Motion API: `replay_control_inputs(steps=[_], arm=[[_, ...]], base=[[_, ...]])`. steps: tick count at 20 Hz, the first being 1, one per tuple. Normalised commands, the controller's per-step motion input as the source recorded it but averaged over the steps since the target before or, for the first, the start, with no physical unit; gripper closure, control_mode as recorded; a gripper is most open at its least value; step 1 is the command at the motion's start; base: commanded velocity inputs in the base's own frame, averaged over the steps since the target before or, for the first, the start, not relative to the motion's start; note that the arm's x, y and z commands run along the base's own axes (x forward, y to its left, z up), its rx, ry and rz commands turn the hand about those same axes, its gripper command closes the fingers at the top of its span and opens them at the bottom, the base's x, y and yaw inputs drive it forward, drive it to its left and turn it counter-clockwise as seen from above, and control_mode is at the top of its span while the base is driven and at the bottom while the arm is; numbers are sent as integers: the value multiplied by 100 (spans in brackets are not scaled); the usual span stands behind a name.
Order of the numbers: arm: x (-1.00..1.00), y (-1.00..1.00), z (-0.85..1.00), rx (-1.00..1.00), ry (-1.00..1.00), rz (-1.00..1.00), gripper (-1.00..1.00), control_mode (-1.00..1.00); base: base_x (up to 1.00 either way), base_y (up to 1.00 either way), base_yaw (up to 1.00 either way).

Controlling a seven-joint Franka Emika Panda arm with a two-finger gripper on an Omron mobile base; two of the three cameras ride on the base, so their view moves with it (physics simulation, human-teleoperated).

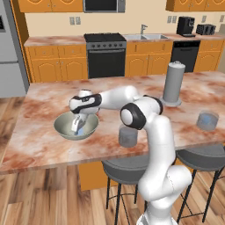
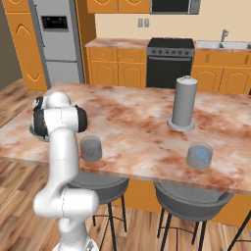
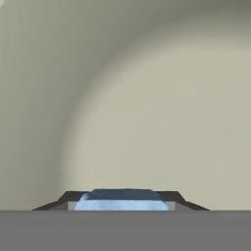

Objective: There are four ice cubes in the ice bowl. Place two ice cubes in each glass of water.

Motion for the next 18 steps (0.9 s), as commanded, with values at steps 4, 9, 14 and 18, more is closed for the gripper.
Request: replay_control_inputs(steps=[4, 9, 14, 18], arm=[[-43, -14, 12, 0, 0, 0, 100, -100], [-45, 0, 85, 0, -11, 0, 100, -100], [-37, -3, 100, -6, -17, -1, 100, -100], [-69, -68, 78, -22, -11, -24, 100, -100]], base=[[0, 0, 0], [0, 0, 0], [0, 0, 0], [0, 0, 0]])
